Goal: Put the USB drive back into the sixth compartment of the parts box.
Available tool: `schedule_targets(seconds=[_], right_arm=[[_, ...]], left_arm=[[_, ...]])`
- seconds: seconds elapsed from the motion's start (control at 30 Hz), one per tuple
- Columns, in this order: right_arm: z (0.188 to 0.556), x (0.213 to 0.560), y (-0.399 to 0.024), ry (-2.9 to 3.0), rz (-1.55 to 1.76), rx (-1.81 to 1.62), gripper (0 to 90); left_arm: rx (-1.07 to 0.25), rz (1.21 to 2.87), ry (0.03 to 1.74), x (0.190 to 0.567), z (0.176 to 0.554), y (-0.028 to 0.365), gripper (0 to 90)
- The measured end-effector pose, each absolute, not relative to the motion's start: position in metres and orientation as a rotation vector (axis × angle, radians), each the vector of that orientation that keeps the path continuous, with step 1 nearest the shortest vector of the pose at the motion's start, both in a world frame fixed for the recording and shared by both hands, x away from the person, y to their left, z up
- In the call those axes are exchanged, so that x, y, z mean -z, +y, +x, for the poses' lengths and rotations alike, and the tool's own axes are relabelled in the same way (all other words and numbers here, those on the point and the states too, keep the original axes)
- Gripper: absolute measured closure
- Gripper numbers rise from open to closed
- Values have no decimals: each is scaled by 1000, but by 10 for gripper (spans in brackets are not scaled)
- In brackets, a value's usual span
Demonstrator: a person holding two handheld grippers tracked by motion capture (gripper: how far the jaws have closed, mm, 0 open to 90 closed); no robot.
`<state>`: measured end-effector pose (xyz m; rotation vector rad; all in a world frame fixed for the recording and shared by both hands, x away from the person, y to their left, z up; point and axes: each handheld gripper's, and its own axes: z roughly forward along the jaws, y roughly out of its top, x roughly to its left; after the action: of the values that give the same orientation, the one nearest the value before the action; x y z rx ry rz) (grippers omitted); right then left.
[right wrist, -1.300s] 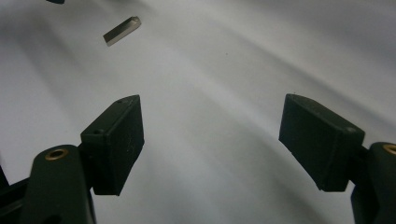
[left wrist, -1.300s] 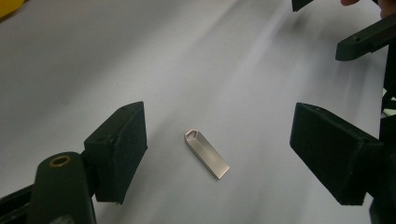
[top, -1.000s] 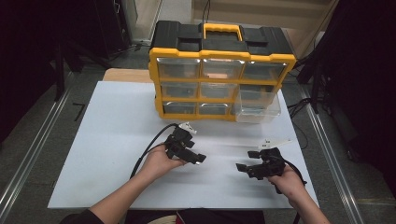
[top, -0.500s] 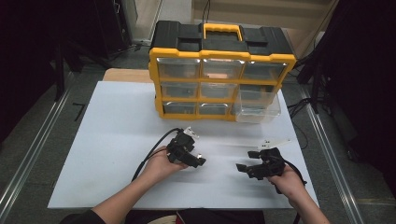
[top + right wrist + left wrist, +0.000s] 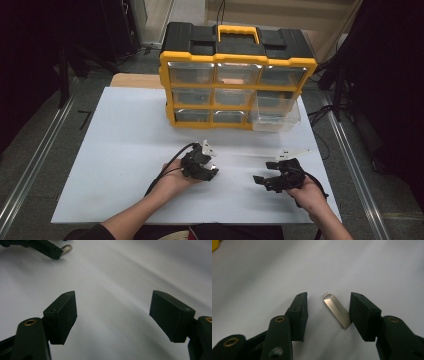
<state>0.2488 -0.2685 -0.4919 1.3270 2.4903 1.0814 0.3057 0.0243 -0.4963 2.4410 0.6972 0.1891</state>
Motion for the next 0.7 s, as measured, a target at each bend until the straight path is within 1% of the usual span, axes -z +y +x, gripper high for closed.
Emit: schedule_targets(seconds=[0.07,0.1,0.13,0.17,0.2,0.23,0.27,0.3,0.37,0.47,0.6,0.7], right_arm=[[249,492,-269,2490,1328,-1082,203],[249,492,-269,2490,1328,-1082,203],[249,492,-269,2489,1330,-1080,203],[249,492,-269,2489,1330,-1080,203],[249,492,-269,2490,1329,-1078,203],[249,492,-269,2489,1332,-1080,203],[249,492,-269,2490,1330,-1080,203],[249,492,-269,2490,1330,-1080,203],[249,492,-269,2490,1326,-1082,203],[249,492,-269,2491,1326,-1081,203],[249,492,-269,2493,1325,-1084,203],[249,492,-269,2494,1321,-1089,203]], left_arm=[[-226,2458,689,496,303,22,527],[-224,2457,694,496,303,22,527],[-223,2459,693,496,303,22,557],[-221,2462,695,495,303,22,557],[-221,2461,691,495,303,23,596],[-220,2459,692,495,302,23,682],[-216,2457,695,495,302,24,721],[-214,2461,695,494,302,24,721],[-194,2453,704,494,304,26,787],[-171,2447,703,494,306,27,800],[-185,2456,679,494,305,27,800],[-141,2451,701,493,309,29,801]])
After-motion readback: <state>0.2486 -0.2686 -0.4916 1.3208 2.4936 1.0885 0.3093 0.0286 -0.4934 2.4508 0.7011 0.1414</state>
